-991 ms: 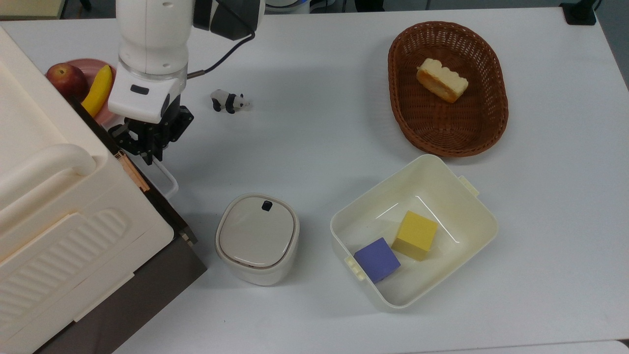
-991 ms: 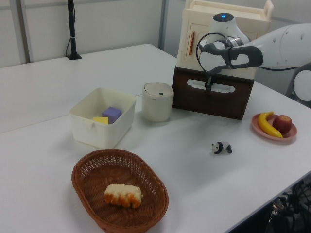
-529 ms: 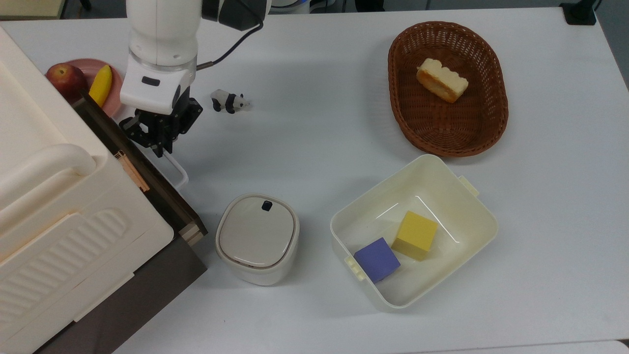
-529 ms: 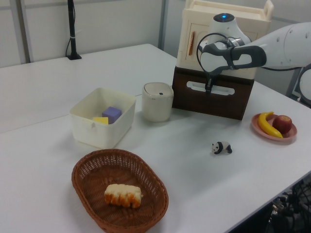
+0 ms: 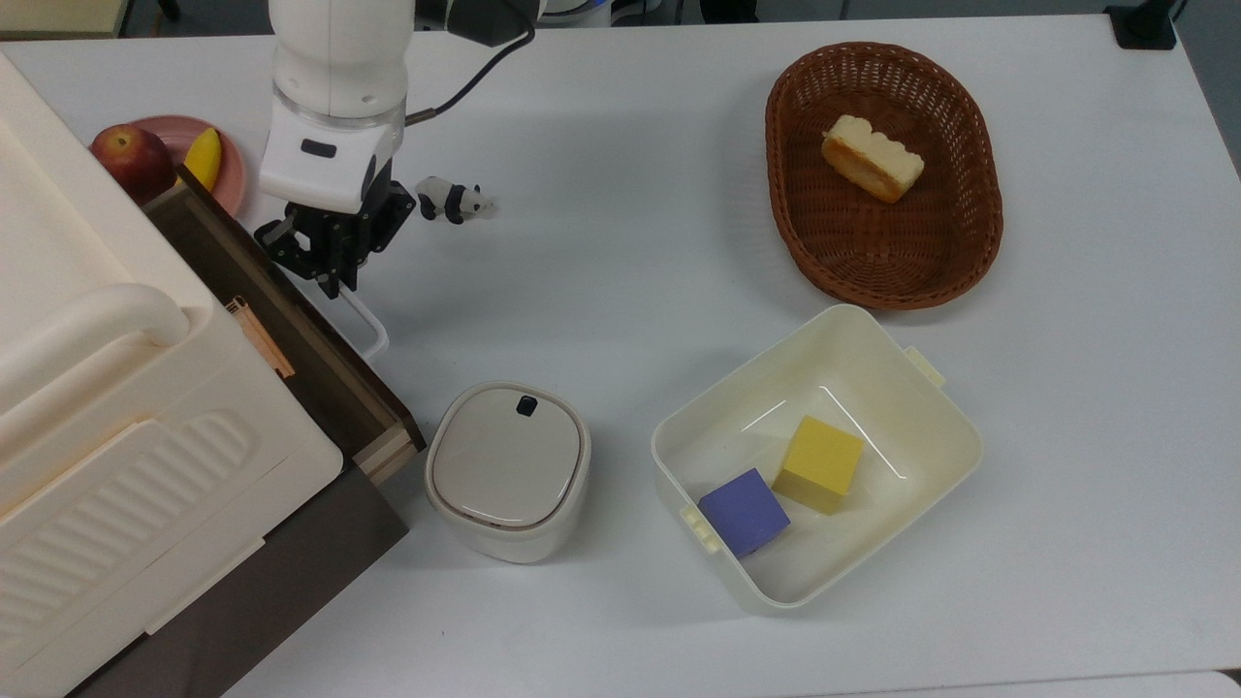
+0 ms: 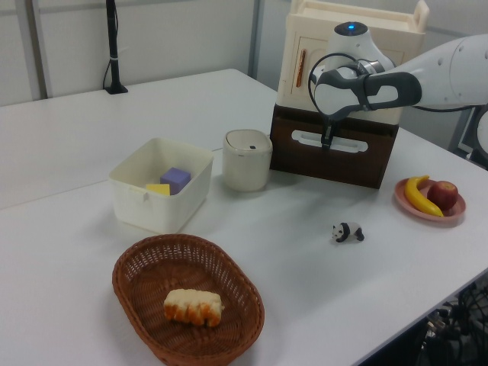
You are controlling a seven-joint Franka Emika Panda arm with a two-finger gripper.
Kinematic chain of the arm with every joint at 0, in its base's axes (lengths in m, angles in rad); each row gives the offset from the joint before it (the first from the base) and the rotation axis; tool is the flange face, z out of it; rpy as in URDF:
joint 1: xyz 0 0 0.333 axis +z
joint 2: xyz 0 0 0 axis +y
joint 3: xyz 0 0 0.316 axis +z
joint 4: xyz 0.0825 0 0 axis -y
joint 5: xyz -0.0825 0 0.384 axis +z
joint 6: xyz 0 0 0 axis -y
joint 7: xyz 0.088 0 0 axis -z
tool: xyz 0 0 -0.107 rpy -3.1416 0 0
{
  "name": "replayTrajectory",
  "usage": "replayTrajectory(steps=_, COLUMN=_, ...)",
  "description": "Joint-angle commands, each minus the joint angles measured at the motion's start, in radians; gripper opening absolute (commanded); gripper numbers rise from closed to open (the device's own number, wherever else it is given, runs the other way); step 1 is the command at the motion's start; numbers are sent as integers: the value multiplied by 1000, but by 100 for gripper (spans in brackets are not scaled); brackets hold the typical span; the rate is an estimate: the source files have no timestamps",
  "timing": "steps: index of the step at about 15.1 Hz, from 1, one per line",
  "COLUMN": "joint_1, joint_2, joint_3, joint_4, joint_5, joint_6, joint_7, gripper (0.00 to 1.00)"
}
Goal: Slide open the drawer
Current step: 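Pull the drawer handle outward away from the cabinet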
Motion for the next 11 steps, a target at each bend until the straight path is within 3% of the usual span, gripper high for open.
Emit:
replayTrajectory(steps=1, joint_1=23, joint_2=-77, joint_3=-3, joint_4=-57, joint_5=-20, joint_6=-51, joint_7=25, gripper=8)
replayTrajectory(steps=11, joint_1=35, joint_2=-99, joint_3=16, joint_4=-74, joint_5=-19, joint_6=-110, joint_7=27, gripper=7)
